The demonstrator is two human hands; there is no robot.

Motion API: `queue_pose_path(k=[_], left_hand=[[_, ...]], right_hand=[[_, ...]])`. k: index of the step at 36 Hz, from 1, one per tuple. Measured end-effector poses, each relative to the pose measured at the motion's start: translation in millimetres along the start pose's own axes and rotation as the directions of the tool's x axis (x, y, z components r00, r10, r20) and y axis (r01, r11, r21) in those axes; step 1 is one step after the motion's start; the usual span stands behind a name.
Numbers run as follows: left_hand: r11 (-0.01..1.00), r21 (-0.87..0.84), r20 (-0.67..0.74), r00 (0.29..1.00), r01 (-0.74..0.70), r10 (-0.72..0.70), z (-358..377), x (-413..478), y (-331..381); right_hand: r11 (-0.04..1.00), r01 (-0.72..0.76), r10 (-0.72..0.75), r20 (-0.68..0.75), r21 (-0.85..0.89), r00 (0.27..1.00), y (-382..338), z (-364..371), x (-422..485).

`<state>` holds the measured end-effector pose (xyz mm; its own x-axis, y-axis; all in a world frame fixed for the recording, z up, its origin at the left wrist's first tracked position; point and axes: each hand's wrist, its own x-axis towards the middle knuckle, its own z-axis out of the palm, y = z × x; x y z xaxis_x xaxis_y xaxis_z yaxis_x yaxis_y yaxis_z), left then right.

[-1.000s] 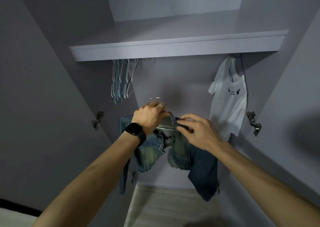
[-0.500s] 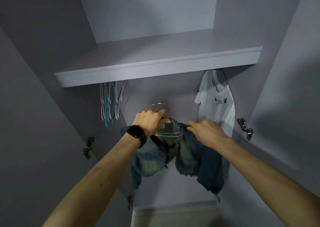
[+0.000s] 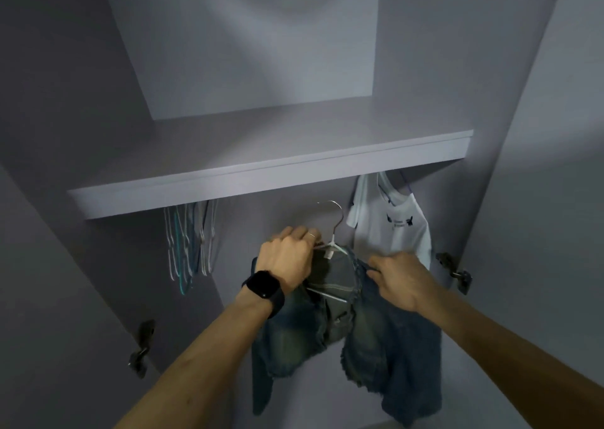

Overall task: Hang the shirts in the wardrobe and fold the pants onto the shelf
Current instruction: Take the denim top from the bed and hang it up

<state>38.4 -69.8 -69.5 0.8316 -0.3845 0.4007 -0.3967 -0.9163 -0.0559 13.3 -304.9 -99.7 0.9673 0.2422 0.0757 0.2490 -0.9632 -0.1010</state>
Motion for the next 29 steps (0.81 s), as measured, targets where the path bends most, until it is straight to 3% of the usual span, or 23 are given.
queue_pose_path(k=[5,8,14,22,29], left_hand=[[0.997,0.071,-0.322,0.945,-0.037,0.058,-9,23,-22],[0.988,0.147,-0.439,0.893,-0.040,0.101,-6,50,-24],[0.970,0.236,-0.519,0.852,0.059,0.074,40,92,-26],[0.952,0.263,-0.758,0.645,0.158,0.102,87,133,-27],[0.935,0.289,-0.843,0.516,0.203,0.148,98,148,-32]], right_hand=[[0.997,-0.064,0.065,0.038,-0.046,0.997,21,4,18],[0.990,-0.058,0.063,0.035,-0.130,0.997,32,7,37],[0.987,-0.148,0.147,-0.028,-0.057,0.989,50,31,80],[0.966,-0.247,0.229,-0.187,-0.077,0.955,86,76,143],[0.916,-0.399,0.388,-0.364,0.046,0.847,104,67,189]])
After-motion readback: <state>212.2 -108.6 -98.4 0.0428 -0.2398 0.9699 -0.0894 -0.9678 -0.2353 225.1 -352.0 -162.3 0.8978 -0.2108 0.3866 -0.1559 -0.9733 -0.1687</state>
